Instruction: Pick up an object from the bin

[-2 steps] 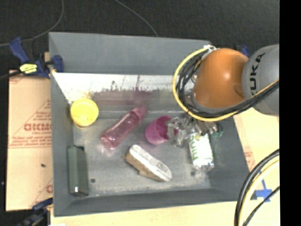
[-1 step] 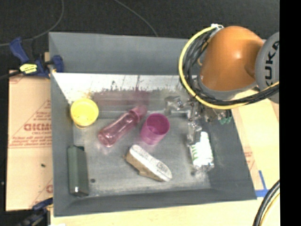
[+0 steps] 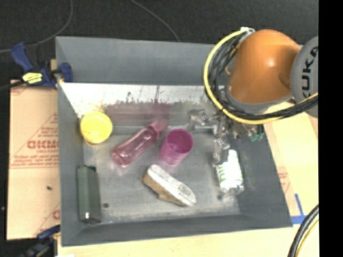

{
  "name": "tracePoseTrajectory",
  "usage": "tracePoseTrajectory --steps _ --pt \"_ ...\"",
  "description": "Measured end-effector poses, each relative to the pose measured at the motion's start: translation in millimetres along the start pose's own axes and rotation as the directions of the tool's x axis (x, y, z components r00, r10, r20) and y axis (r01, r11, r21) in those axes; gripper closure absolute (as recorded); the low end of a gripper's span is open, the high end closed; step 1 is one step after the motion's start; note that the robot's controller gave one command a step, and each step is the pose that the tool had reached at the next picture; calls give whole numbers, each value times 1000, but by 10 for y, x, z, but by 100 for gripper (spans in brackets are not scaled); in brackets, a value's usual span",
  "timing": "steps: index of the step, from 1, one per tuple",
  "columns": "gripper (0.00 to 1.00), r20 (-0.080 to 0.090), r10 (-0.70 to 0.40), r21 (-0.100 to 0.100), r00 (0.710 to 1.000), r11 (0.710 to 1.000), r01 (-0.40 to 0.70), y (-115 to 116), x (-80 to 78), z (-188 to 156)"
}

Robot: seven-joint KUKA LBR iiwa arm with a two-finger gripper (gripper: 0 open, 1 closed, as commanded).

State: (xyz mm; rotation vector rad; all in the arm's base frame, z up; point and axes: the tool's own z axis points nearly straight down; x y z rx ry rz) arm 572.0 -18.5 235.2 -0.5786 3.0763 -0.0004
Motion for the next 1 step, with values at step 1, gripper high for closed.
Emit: tracePoseTrajectory --steps 1 --pt "0 5 -134 4 991 991 134 230 -57 578"
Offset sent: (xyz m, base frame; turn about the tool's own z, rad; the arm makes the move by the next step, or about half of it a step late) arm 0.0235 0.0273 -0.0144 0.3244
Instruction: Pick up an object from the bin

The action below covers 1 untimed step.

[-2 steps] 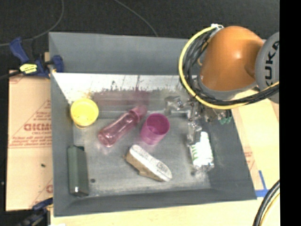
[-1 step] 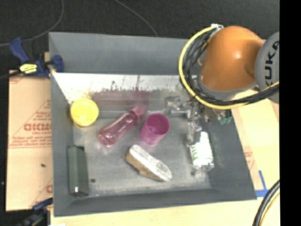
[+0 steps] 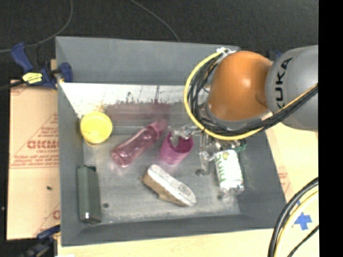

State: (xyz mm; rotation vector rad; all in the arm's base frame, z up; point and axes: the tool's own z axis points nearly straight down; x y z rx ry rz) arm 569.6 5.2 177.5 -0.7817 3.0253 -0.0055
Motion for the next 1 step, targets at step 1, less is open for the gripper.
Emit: tracePoseTrajectory --steps 1 --pt "0 -2 310 -2 951 951 -310 -64 -166 -189"
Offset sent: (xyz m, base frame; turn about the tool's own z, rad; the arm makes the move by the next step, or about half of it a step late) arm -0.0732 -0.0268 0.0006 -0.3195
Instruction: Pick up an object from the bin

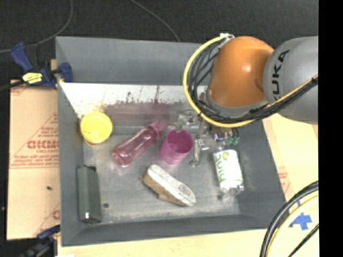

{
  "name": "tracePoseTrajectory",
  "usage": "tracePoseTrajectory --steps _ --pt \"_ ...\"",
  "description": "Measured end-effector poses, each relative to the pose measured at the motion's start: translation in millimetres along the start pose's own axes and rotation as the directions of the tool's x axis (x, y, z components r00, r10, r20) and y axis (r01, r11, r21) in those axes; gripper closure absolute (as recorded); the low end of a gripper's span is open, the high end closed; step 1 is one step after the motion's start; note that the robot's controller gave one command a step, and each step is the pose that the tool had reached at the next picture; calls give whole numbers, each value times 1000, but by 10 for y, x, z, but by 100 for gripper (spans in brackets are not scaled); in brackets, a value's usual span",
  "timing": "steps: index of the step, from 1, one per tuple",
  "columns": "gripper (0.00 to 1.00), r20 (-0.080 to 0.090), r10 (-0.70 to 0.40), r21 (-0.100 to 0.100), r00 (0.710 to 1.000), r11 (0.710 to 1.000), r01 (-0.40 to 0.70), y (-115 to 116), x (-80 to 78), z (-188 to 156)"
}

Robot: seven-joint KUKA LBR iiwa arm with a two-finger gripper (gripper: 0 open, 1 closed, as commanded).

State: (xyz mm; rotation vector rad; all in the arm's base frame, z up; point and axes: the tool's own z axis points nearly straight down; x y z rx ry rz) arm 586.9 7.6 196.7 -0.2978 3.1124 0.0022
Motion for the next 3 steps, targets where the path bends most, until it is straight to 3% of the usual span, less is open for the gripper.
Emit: tracePoseTrajectory --steps 1,2,3 --pt "0 1 -30 3 1000 1000 30 -41 356 38" --pt "0 4 -66 1 998 998 66 -115 345 -135" --pt "0 7 36 3 999 999 -36 -174 335 511"
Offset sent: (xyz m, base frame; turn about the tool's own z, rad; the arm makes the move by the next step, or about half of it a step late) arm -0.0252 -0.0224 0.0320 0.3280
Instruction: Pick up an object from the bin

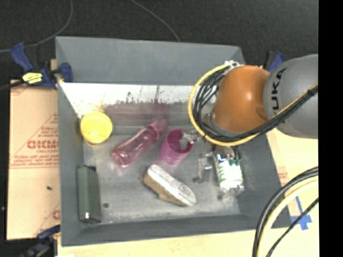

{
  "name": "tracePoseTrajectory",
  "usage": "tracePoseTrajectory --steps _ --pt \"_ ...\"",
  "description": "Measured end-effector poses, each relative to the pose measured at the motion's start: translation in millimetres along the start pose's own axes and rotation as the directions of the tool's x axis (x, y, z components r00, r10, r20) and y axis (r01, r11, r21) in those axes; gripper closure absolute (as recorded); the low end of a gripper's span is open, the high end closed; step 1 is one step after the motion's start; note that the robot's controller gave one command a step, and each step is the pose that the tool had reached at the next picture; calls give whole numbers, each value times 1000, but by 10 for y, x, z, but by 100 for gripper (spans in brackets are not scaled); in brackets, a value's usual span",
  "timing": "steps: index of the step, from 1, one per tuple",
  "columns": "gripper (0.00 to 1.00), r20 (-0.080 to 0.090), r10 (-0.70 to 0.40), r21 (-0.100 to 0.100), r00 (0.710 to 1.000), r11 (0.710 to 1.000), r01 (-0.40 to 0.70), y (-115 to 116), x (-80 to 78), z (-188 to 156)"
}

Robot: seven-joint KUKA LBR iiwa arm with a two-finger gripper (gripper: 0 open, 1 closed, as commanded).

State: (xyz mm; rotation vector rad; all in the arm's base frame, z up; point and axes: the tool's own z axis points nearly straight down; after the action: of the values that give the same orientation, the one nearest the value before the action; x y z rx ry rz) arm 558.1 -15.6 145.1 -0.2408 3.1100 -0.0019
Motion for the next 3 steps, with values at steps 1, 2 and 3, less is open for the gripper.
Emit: tracePoseTrajectory --steps 1,2,3 --pt "100 2 -108 -3 994 994 108 88 -804 400" --pt "100 2 -106 -4 994 994 106 88 -805 399" --pt "100 -1 -122 -3 993 993 122 120 -771 -408"
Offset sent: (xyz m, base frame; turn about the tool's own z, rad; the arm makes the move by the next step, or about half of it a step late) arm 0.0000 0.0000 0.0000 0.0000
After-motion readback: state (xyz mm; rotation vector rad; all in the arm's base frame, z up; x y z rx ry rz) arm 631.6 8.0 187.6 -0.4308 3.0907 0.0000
